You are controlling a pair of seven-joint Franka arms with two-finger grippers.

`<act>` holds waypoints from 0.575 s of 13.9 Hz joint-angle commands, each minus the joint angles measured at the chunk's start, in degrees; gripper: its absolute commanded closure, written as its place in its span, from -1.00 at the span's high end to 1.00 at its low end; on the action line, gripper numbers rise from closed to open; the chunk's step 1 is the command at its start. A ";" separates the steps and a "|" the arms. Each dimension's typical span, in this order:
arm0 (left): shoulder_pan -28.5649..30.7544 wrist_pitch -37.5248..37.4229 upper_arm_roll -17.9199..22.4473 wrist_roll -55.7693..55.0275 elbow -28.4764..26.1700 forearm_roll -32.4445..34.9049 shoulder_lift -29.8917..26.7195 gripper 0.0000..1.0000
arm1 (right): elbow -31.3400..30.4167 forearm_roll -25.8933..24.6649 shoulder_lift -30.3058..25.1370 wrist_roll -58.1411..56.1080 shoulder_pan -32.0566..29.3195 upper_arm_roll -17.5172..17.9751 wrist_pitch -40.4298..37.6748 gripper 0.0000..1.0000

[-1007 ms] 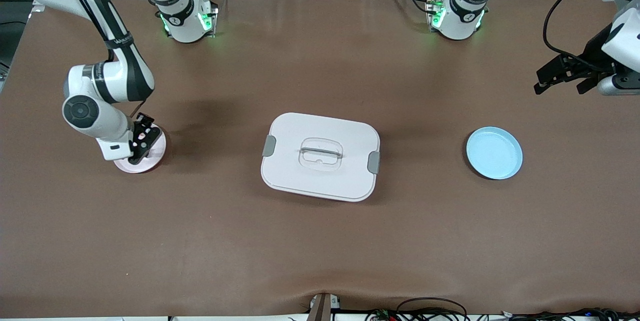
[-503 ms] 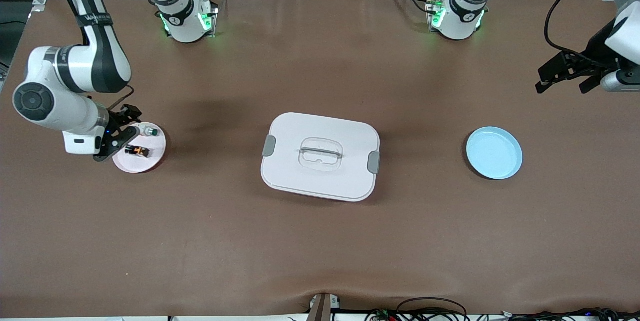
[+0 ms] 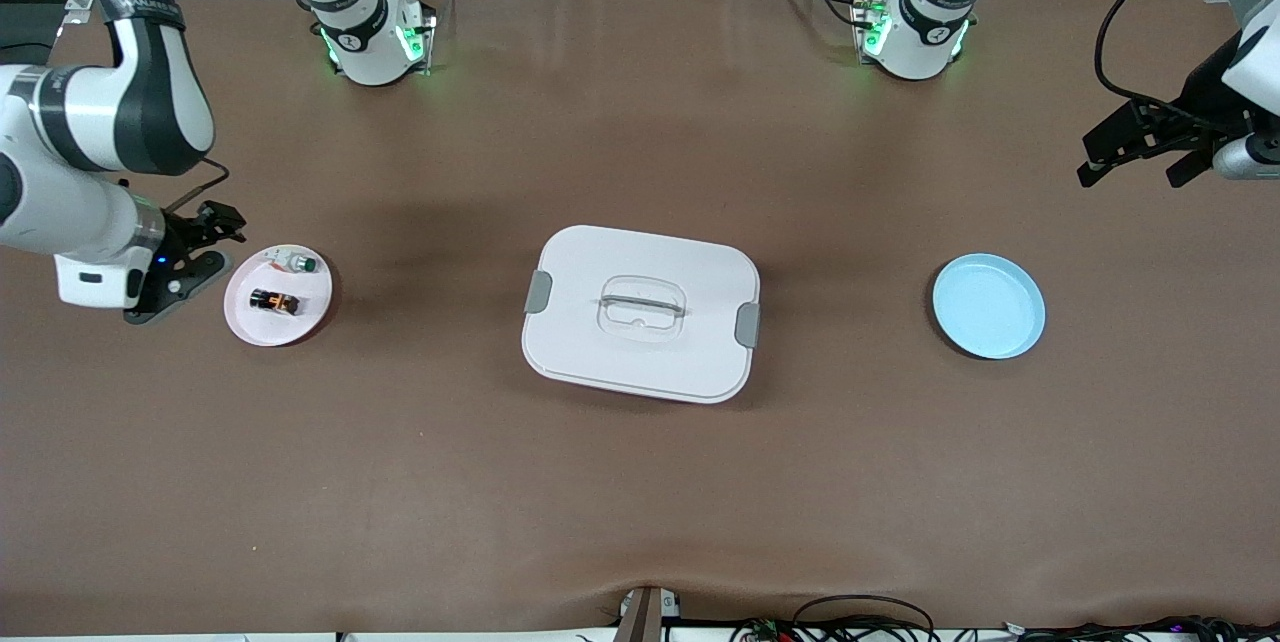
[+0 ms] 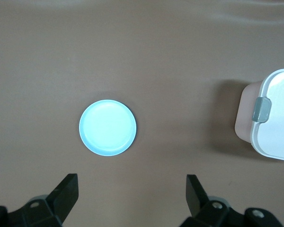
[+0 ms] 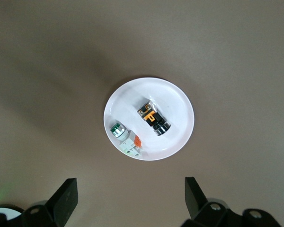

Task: Transfer orange switch to right arm and place

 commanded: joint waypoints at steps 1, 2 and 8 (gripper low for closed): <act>-0.19 -0.26 -0.22 0.59 2.03 1.48 1.22 1.00 | 2.41 3.73 -1.20 0.56 -1.60 0.38 -3.10 1.00; -0.27 -0.26 -0.22 0.51 2.11 1.48 1.39 1.00 | 3.12 3.83 -1.91 0.65 -1.51 0.38 -3.80 1.00; -0.28 -0.26 -0.22 0.51 3.60 1.48 2.27 1.00 | 21.47 3.92 0.20 2.04 -4.84 0.21 -15.93 1.00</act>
